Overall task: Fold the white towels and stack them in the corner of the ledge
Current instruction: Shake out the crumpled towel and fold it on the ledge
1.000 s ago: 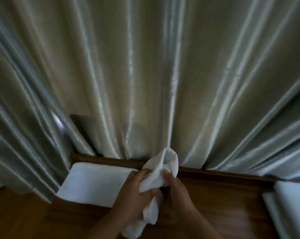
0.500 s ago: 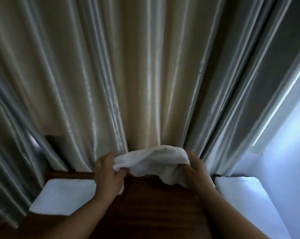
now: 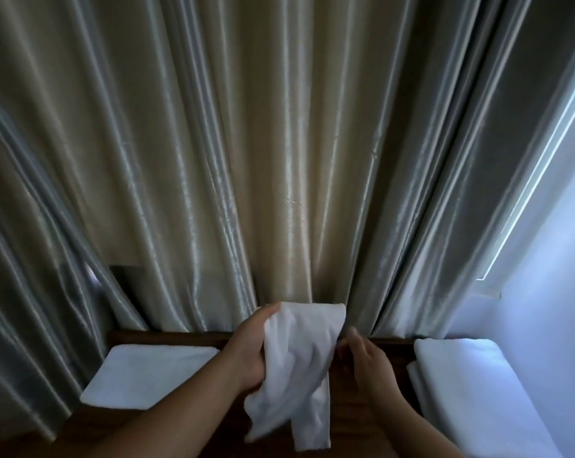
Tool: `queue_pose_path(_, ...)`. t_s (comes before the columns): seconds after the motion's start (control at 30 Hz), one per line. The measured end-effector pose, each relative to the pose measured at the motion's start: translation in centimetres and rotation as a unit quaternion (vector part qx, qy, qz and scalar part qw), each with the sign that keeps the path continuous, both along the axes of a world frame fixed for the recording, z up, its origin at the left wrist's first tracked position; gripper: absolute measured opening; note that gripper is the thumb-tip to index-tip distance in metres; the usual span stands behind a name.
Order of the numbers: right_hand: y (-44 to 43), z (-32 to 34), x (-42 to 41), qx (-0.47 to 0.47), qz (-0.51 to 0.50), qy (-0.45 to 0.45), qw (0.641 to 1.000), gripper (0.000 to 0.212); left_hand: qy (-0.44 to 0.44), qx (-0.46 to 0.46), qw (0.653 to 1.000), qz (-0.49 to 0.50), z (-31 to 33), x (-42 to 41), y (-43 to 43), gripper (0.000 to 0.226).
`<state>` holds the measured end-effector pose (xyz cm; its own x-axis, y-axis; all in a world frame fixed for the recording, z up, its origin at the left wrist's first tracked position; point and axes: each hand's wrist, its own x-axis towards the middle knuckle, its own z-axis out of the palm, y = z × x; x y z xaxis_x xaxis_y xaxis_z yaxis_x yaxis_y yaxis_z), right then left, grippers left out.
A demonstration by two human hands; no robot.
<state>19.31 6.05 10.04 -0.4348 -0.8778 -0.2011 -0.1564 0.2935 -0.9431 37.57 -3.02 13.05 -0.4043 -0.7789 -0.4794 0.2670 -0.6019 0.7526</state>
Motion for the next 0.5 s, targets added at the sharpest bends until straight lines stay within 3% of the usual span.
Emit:
queue_pose_path(0.07,-0.9,1.0,-0.5,0.052,-0.055,-0.112,0.991,0.042,0.002,-0.01,0.999,-0.05,1.1,0.5,0.3,0.052)
queue_pose_path(0.17,-1.9,2.6,0.0,0.085,-0.054,-0.256,0.961,0.061,-0.03,-0.031,0.995,-0.095,2.6,1.2,0.0,0.047)
queue_pose_path(0.3,-2.6,5.2,1.6,0.053,0.021,-0.295,0.954,0.037,-0.09,-0.089,0.985,-0.118,4.6,2.1,-0.4,0.037)
queue_pose_path(0.37,-2.7,6.2,1.8,0.018,-0.006,-0.313,0.949,0.03,-0.095,-0.113,0.985,-0.089,5.1,2.9,-1.0,0.032)
queue_pose_path(0.4,-2.7,6.5,1.5,-0.01,-0.016,-0.36,0.933,0.027,-0.089,-0.123,0.986,-0.066,5.3,3.3,-1.4,0.029)
queue_pose_path(0.5,-2.7,6.4,1.2,-0.072,0.014,-0.539,0.839,0.03,-0.058,-0.143,0.988,-0.019,5.7,4.0,-2.2,0.019)
